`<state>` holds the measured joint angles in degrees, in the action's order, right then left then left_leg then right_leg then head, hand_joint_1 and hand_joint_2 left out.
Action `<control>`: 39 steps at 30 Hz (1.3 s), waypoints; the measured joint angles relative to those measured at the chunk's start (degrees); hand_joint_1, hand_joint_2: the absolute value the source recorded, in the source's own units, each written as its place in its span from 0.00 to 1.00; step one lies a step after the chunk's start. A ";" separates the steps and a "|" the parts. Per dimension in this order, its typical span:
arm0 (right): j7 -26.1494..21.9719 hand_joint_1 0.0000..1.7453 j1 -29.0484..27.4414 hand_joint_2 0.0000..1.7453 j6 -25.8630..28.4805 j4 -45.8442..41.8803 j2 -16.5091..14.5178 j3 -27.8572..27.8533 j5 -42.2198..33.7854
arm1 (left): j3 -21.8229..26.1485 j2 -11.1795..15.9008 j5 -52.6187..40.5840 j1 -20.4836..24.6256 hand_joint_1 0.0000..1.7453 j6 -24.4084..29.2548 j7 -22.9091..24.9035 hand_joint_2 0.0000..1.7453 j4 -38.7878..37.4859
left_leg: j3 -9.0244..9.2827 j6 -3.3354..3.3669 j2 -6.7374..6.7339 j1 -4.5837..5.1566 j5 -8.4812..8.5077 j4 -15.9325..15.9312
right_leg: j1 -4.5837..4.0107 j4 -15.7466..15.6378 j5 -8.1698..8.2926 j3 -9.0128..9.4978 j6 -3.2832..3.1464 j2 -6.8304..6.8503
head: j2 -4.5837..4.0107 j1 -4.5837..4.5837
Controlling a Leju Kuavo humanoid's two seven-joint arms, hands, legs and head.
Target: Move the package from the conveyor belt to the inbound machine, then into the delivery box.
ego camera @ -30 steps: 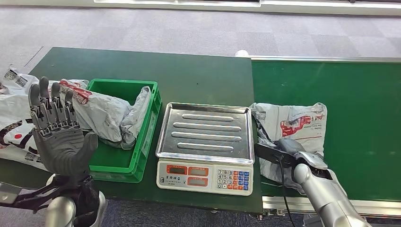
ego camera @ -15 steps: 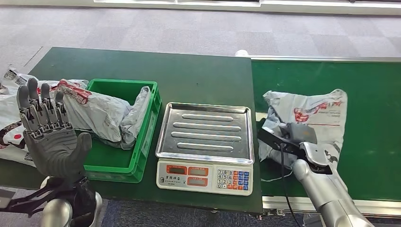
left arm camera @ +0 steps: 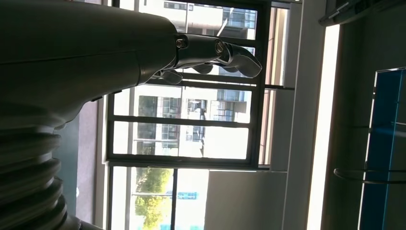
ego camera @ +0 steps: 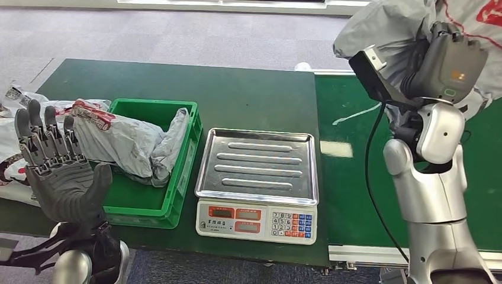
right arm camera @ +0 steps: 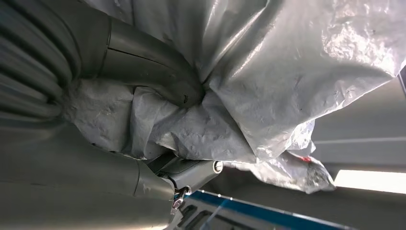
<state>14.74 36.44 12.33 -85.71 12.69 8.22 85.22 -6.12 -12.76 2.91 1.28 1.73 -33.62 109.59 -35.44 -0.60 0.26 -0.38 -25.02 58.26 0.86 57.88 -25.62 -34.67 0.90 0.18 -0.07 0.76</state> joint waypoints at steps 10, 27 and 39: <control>-5.42 1.00 5.91 1.00 -9.72 5.16 -5.07 6.31 -2.27 | -0.28 -0.43 1.38 2.66 0.00 -2.08 -0.41 1.00 -2.52 | 0.08 -0.04 -0.28 0.00 0.01 -0.06 | -0.06 0.01 0.07 0.02 -0.05 -0.29 | 0.00 -0.02; -12.32 0.00 12.99 1.00 -5.62 47.56 -29.93 29.11 -14.80 | -3.99 0.06 4.93 6.20 0.00 -0.93 -2.15 1.00 -8.59 | 0.11 -0.36 -0.27 -0.23 0.11 -0.11 | -0.32 0.03 0.04 -0.04 -0.40 -0.28 | 0.00 0.00; -14.61 0.00 14.93 0.00 2.04 46.14 -30.01 28.37 -21.99 | -3.97 1.07 4.71 3.50 0.00 0.44 -3.50 1.00 -8.68 | 0.14 -0.37 -0.27 -0.19 0.11 -0.09 | -0.32 0.02 0.05 -0.05 -0.39 -0.28 | 0.00 0.00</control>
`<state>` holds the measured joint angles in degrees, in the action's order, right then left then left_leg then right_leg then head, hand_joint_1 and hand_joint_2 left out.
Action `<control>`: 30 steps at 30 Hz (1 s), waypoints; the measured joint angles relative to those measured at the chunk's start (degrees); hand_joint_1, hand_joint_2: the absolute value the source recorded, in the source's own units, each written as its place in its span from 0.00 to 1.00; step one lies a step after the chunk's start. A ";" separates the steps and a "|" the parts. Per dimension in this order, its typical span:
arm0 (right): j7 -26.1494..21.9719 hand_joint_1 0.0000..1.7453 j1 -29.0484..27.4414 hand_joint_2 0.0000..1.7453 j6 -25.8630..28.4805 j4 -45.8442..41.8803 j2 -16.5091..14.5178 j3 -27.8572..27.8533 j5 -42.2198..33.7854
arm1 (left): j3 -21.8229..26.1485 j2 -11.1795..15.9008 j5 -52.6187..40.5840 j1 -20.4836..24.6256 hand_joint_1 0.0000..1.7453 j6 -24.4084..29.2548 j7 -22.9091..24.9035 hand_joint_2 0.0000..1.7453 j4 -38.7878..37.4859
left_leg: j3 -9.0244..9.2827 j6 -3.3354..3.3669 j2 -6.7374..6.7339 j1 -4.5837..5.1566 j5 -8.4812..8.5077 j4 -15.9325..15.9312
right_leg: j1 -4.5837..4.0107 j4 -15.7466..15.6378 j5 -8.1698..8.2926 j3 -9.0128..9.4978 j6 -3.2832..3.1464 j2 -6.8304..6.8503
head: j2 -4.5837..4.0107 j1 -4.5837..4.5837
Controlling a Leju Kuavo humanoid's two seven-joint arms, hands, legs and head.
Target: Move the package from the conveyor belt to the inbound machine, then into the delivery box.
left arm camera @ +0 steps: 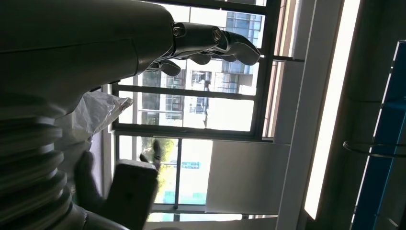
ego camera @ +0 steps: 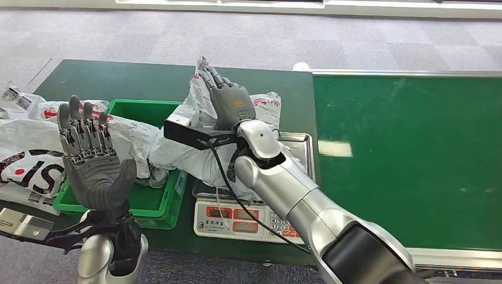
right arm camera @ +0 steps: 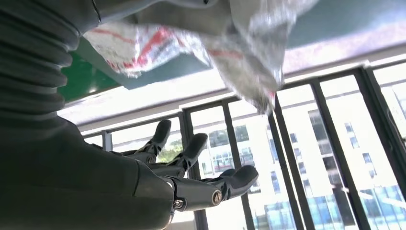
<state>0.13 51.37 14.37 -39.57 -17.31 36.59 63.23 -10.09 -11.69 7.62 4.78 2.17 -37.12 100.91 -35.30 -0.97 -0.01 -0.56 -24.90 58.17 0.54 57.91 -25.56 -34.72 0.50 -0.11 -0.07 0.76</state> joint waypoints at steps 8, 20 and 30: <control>-3.67 0.00 -0.83 1.00 11.04 -16.07 4.99 -4.78 -2.58 | 0.15 0.21 -1.50 -1.69 0.00 1.01 -0.30 1.00 1.37 | 0.00 0.00 -0.01 0.02 -0.02 0.01 | 0.02 0.00 0.00 -0.01 0.00 -0.02 | 0.00 -0.01; -7.13 0.00 -6.73 1.00 21.60 -36.02 8.72 -10.04 -3.24 | 0.23 0.20 -7.35 -1.36 0.00 5.09 1.00 1.00 2.35 | 0.05 -0.04 -0.08 0.01 -0.04 0.00 | -0.02 -0.01 0.00 -0.03 -0.01 -0.07 | 0.00 -0.01; -6.94 0.00 -11.46 1.00 18.79 -44.01 9.01 -14.33 1.60 | -8.34 2.98 -58.78 19.44 0.00 2.54 13.95 1.00 -22.67 | 0.04 0.00 0.02 0.02 0.14 0.02 | 0.09 -0.02 0.23 -0.02 0.04 0.04 | 0.00 -0.02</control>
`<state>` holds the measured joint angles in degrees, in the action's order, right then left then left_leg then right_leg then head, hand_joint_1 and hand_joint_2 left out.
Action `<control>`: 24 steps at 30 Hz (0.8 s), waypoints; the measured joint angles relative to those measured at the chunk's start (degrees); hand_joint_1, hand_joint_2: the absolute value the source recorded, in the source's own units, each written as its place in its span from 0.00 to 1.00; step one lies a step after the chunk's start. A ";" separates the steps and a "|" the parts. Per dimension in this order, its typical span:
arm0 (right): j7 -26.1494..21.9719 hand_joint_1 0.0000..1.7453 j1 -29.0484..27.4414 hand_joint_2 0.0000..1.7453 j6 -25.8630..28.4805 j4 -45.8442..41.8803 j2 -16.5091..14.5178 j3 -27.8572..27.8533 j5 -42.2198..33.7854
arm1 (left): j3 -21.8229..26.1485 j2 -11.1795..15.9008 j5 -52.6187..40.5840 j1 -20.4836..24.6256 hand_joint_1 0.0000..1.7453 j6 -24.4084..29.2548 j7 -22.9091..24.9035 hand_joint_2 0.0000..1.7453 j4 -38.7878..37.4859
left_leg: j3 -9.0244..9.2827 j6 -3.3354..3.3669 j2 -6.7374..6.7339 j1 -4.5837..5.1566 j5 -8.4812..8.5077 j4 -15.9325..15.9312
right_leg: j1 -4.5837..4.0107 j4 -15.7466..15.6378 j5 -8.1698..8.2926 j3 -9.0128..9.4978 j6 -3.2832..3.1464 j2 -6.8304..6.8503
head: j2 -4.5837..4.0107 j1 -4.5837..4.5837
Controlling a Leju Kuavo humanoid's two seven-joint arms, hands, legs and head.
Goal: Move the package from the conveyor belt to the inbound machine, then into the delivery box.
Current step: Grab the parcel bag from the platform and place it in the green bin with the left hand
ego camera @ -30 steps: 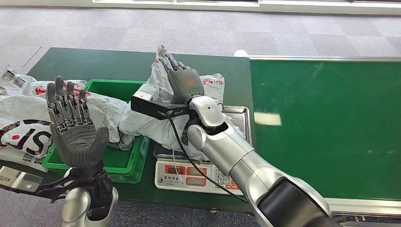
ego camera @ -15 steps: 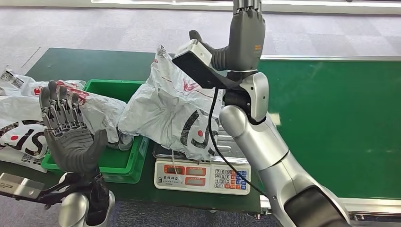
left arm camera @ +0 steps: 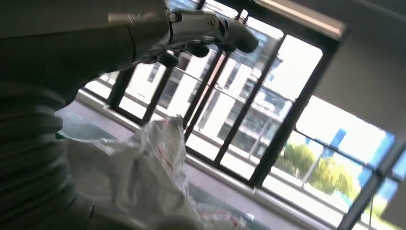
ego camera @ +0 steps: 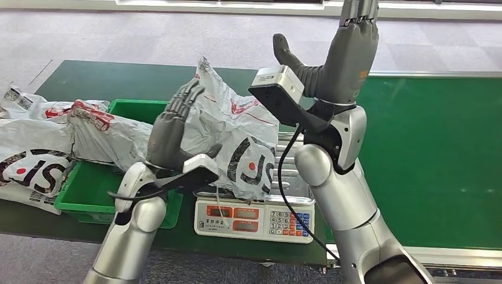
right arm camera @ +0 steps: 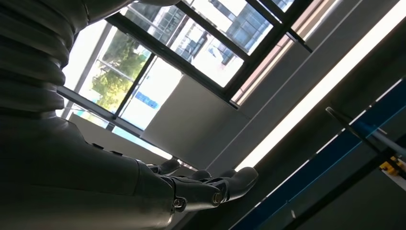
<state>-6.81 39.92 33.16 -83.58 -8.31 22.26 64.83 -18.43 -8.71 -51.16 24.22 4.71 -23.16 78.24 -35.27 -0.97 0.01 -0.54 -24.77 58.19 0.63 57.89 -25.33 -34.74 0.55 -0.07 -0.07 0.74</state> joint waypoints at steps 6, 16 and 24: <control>0.09 0.00 -0.29 1.00 -2.23 -0.29 -0.02 -0.86 -0.04 | -7.31 0.75 -2.71 11.24 0.00 -4.88 -4.07 1.00 -21.74 | 0.00 -0.01 -0.19 0.02 0.02 0.01 | 0.00 0.00 0.11 -0.05 -0.01 -0.17 | 0.00 0.00; 0.14 0.00 -0.35 1.00 -4.11 0.08 -0.25 -1.05 0.48 | -11.24 1.82 -2.17 14.80 0.00 -4.78 -4.07 1.00 -34.18 | -0.03 -0.03 -0.16 0.01 0.00 -0.03 | -0.08 0.01 0.04 -0.07 -0.09 -0.16 | 0.00 0.00; 0.14 0.00 -0.32 1.00 -4.18 0.51 -0.39 -1.05 0.48 | -11.87 2.18 -2.17 15.19 0.00 -4.75 -4.07 1.00 -36.60 | -0.04 -0.02 -0.14 0.01 0.00 -0.03 | -0.07 0.01 0.04 -0.05 -0.09 -0.15 | 0.00 0.00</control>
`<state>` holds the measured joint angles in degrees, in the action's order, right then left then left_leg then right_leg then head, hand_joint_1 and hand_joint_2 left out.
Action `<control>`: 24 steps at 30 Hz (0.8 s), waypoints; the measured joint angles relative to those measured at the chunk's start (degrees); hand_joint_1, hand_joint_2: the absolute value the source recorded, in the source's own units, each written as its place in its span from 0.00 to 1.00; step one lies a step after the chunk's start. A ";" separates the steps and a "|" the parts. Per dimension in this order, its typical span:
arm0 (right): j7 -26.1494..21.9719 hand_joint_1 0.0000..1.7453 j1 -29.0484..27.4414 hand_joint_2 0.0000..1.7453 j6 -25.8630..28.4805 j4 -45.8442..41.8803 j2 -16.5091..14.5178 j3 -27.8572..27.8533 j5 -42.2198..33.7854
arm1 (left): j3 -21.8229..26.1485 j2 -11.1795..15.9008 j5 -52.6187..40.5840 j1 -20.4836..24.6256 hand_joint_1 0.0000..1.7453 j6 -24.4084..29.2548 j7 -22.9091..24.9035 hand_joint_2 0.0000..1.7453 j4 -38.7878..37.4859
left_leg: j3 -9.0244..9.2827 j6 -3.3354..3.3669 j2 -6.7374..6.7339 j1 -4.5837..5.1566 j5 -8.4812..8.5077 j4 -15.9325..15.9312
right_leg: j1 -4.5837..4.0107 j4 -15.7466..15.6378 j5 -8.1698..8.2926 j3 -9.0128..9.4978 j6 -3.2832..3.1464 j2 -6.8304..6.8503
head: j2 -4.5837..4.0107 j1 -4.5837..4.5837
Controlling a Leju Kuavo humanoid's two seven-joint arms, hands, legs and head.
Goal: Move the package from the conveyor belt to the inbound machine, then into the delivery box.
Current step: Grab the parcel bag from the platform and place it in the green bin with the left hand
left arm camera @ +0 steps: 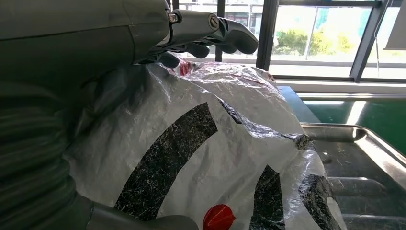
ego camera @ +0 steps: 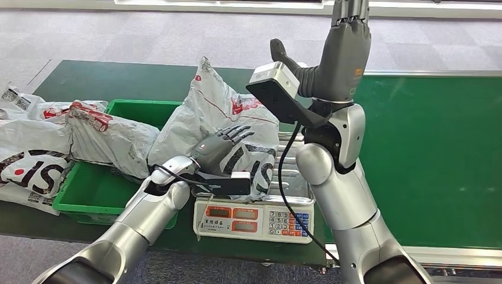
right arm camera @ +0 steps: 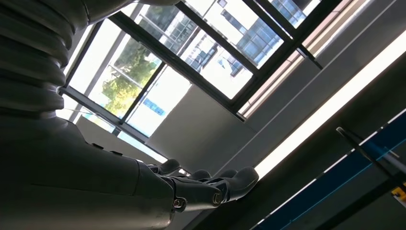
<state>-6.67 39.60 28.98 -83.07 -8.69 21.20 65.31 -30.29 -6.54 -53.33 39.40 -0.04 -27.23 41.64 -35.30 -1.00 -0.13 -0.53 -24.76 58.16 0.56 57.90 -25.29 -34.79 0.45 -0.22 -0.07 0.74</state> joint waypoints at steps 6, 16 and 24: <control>-0.01 0.00 0.03 1.00 -0.01 0.15 -0.04 0.00 0.00 | -0.82 0.20 -0.81 0.55 1.00 -0.02 0.69 1.00 -1.15 | 0.00 0.00 0.02 0.00 0.00 0.00 | 0.00 0.00 0.00 0.00 0.00 0.00 | 0.00 0.00; -0.41 0.00 0.08 1.00 -0.80 0.16 -0.20 0.00 -1.09 | -3.54 1.03 -2.46 2.40 1.00 0.59 1.63 1.00 -4.89 | 0.00 -0.01 0.02 0.00 0.00 0.00 | -0.01 0.00 0.00 0.00 0.00 0.00 | 0.00 0.00; -0.65 0.00 -0.14 1.00 -1.11 0.14 -0.23 0.00 -1.21 | -4.53 1.49 -6.44 2.92 1.00 5.04 6.96 1.00 -5.40 | 0.00 -0.01 0.02 0.00 0.00 0.00 | -0.01 0.00 0.00 0.00 0.00 0.00 | 0.00 0.00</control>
<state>-7.32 39.46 27.87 -82.93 -8.92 21.20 64.10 -34.82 -5.04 -59.77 42.32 5.00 -20.27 36.24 -35.30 -1.00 -0.11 -0.53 -24.76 58.16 0.55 57.90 -25.29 -34.79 0.45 -0.22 -0.07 0.74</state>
